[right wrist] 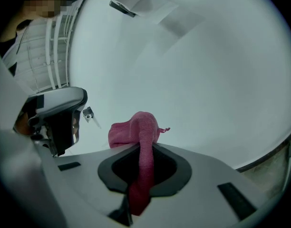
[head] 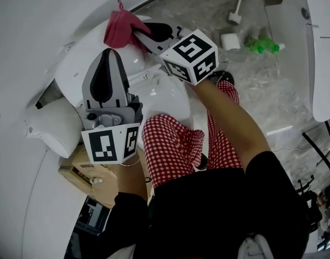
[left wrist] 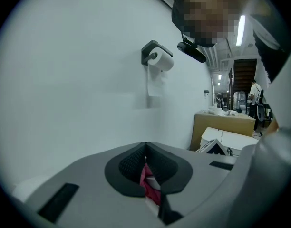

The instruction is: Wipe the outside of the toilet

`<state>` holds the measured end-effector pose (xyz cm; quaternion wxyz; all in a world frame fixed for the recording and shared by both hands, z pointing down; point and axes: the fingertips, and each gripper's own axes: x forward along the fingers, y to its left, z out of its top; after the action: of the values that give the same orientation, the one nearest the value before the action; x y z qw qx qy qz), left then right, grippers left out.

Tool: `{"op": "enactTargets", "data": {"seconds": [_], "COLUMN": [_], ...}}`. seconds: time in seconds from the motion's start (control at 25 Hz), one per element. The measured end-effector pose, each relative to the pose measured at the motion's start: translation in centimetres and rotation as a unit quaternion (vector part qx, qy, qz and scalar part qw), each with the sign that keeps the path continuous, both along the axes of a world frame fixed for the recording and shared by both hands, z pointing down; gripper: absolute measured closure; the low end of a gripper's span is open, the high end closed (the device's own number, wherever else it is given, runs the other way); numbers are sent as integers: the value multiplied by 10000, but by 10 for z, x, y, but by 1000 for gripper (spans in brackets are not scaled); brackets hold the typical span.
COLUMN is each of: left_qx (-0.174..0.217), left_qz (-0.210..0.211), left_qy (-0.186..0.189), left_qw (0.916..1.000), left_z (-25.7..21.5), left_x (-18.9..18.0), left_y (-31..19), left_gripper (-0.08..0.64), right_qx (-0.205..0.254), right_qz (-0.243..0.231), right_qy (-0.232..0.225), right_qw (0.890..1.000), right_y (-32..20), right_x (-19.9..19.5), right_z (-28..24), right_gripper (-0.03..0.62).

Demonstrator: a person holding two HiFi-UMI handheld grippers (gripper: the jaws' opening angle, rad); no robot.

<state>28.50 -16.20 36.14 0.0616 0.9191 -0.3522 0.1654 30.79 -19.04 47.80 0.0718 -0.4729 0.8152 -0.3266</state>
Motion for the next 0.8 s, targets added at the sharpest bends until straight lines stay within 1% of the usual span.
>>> {"op": "enactTargets", "data": {"seconds": [0.2, 0.32, 0.4, 0.6, 0.8], "left_qx": [-190, -266, -293, -277, -323], "left_qz": [-129, -192, -218, -191, -158], "left_qy": [21, 76, 96, 118, 88], "left_qw": [9997, 9994, 9993, 9994, 9993], "left_z": [12, 16, 17, 14, 16], "left_x": [-4, -4, -5, -6, -7], "left_y": [-2, -4, -4, -2, 0], "left_gripper": [551, 551, 551, 551, 551], "right_qx": [-174, -278, -343, -427, -714], "right_qz": [-8, 44, 104, 225, 346], "right_qy": [175, 127, 113, 316, 464], "right_qw": [9997, 9995, 9993, 9983, 9958], "right_y": [-8, -11, -12, -13, -12], "right_x": [0, 2, 5, 7, 10], "right_z": [16, 28, 35, 48, 68], "right_gripper": [538, 537, 537, 538, 538]}}
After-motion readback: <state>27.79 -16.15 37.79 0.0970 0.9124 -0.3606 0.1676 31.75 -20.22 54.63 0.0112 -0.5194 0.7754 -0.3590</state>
